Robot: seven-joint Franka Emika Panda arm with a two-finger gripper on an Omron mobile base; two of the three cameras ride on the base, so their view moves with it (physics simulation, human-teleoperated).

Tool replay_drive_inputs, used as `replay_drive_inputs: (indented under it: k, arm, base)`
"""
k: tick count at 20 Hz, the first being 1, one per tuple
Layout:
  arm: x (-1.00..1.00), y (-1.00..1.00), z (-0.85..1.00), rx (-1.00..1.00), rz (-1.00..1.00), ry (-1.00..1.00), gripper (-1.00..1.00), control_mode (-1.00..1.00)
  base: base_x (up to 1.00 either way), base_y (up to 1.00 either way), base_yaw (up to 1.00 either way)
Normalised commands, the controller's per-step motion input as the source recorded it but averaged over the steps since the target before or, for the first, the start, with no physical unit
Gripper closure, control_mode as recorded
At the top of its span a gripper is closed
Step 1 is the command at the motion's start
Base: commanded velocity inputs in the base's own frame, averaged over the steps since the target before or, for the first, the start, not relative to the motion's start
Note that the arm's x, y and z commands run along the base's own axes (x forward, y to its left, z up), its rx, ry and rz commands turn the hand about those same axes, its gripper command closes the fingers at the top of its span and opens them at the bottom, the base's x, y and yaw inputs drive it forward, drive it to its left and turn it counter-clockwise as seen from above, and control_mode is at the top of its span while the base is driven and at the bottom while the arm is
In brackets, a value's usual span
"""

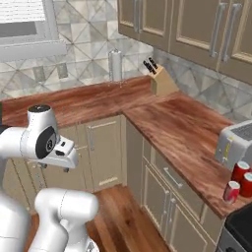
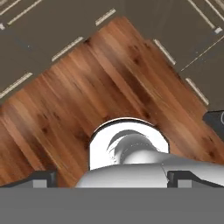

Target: Four empty soda cans are scattered around the kitchen. Gather all the cans and cluster them next to the stove for recycling.

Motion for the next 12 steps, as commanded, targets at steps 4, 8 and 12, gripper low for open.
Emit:
replay_drive_inputs:
  k: [4, 8, 12]
  arm:
    - [0.0, 0.0, 0.0, 0.0, 0.0, 0.0, -1.0, 1.0]
    - [0.0, 0.0, 0.0, 0.0, 0.0, 0.0, -1.0, 1.0]
    - [0.0, 0.0, 0.0, 0.0, 0.0, 0.0, -1.0, 1.0]
  base:
    - [-0.27, 0.29, 0.82]
    - [-0.11, 0.28, 0.78]
    - [-0.01, 0.23, 0.73]
